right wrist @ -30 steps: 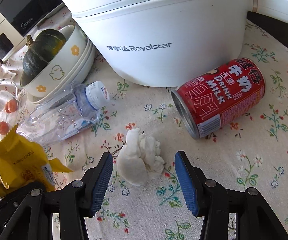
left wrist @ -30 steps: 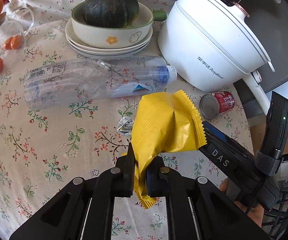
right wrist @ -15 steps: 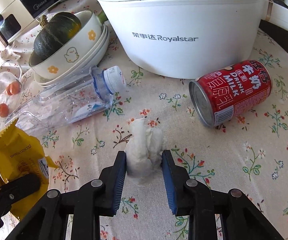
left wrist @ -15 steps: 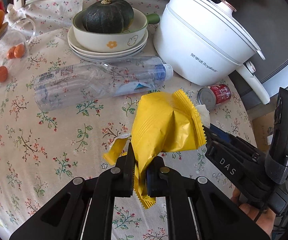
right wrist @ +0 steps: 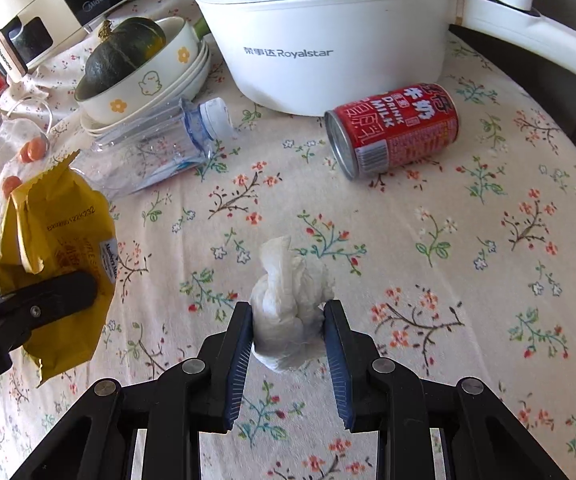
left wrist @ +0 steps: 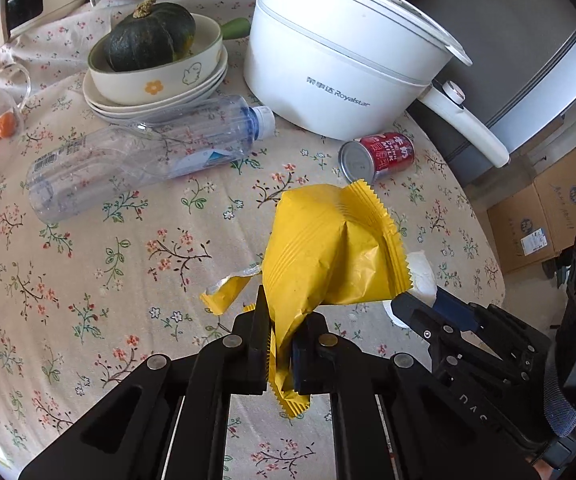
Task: Collect trash
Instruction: 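Carry the yellow wrapper and tissue over the white bin with both tools, then open both tools to drop the wrapper and tissue into the bin, then move both tools back over the table toward the water bottle and red can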
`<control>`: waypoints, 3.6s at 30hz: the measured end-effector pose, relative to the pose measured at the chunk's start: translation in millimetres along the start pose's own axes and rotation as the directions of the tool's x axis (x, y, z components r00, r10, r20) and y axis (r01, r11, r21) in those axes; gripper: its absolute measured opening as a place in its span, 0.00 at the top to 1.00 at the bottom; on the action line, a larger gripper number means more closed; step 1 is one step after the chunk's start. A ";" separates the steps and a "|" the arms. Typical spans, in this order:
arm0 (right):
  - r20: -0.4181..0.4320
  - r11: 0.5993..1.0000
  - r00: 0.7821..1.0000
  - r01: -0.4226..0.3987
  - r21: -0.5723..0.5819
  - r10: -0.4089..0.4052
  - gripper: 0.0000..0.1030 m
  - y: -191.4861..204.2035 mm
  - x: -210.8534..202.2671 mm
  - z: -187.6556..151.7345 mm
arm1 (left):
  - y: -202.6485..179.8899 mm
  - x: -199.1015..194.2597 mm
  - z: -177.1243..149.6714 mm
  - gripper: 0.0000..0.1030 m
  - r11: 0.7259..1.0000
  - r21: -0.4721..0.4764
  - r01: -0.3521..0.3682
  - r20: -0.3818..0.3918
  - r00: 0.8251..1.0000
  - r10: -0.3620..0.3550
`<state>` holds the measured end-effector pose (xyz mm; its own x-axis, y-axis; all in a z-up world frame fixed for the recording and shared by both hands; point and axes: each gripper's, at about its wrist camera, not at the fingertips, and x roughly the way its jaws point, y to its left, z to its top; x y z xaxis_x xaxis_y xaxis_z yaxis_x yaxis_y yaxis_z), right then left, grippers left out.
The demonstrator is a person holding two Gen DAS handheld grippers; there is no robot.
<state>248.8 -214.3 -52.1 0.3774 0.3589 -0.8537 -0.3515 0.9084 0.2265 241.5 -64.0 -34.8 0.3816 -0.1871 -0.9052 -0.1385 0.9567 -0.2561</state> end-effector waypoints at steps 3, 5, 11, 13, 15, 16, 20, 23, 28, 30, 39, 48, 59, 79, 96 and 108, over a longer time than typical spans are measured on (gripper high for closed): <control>0.012 0.999 1.000 -0.013 0.032 0.013 0.69 -14.2 -19.4 -13.8 | -16.7 4.5 -9.3 0.93 1.000 0.013 0.026 -0.035 0.999 -0.026; 0.025 0.996 0.999 -0.023 0.084 0.021 0.69 -31.0 -30.8 -25.2 | -26.3 5.3 -18.7 0.93 0.999 0.019 0.046 -0.062 0.997 -0.045; 0.003 0.988 1.000 0.011 0.155 -0.011 0.69 -64.7 -50.8 -44.0 | -45.2 -14.9 -43.0 0.93 0.996 0.035 0.080 -0.065 0.995 -0.077; 0.017 0.986 1.000 0.001 0.165 -0.003 0.69 -71.6 -65.3 -50.4 | -50.5 -25.7 -52.6 0.93 0.996 0.041 0.082 -0.060 0.995 -0.080; 0.018 0.983 1.000 -0.014 0.184 0.011 0.69 -80.4 -77.8 -58.3 | -55.9 -37.2 -65.8 0.93 0.995 0.055 0.086 -0.055 0.995 -0.083; 0.016 0.981 1.000 -0.020 0.195 0.017 0.69 -84.9 -83.6 -62.9 | -57.7 -43.3 -73.4 0.93 0.994 0.064 0.090 -0.050 0.995 -0.087; 0.003 0.976 0.999 -0.033 0.215 0.033 0.68 -98.3 -104.6 -80.6 | -61.7 -59.9 -111.6 0.93 0.986 0.083 0.141 -0.048 0.989 -0.138; -0.011 0.969 0.999 -0.035 0.246 0.039 0.68 -106.8 -118.7 -97.1 | -64.6 -57.6 -136.6 0.93 0.981 0.084 0.173 -0.077 0.983 -0.167; -0.053 0.963 0.998 -0.006 0.269 0.021 0.69 -111.8 -139.1 -130.0 | -96.7 -56.9 -167.8 0.93 0.968 0.164 0.190 -0.102 0.979 -0.175; -0.075 0.967 0.997 0.029 0.255 -0.010 0.68 -112.5 -146.0 -141.8 | -107.5 -56.2 -179.5 0.93 0.951 0.176 0.255 -0.104 0.965 -0.239; -0.156 0.920 0.988 0.049 0.390 0.014 0.68 -141.7 -143.9 -236.3 | -138.1 -26.9 -226.1 0.93 0.923 0.374 0.096 -0.093 0.993 -0.066; -0.338 0.966 0.941 0.083 0.246 0.005 0.66 -128.2 -93.2 -258.5 | -160.5 10.4 -238.0 0.93 0.901 0.393 0.185 -0.199 0.973 -0.113; -0.425 0.968 0.904 0.060 0.242 0.050 0.42 -141.2 -88.8 -278.9 | -185.6 33.6 -248.4 0.93 0.877 0.415 0.242 -0.265 0.954 -0.138; -0.201 0.904 0.974 0.181 0.386 -0.109 0.37 -178.1 -152.3 -241.2 | -220.8 119.5 -305.4 0.55 0.844 0.402 0.356 -0.534 0.839 -0.099; -0.183 0.909 0.978 0.166 0.383 -0.101 0.37 -167.6 -147.0 -222.5 | -162.2 36.5 -215.3 0.48 0.902 0.367 0.228 -0.272 0.954 -0.130; -0.136 0.929 0.989 0.102 0.357 -0.056 0.37 -136.1 -130.3 -190.4 | -80.8 0.7 -137.1 0.48 0.961 0.221 0.168 -0.135 0.981 -0.140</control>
<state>84.4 -425.6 -61.0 0.2765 0.2750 -0.9208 0.0176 0.9566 0.2910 127.7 -172.0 -61.2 0.2703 -0.3477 -0.8978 0.1332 0.9370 -0.3228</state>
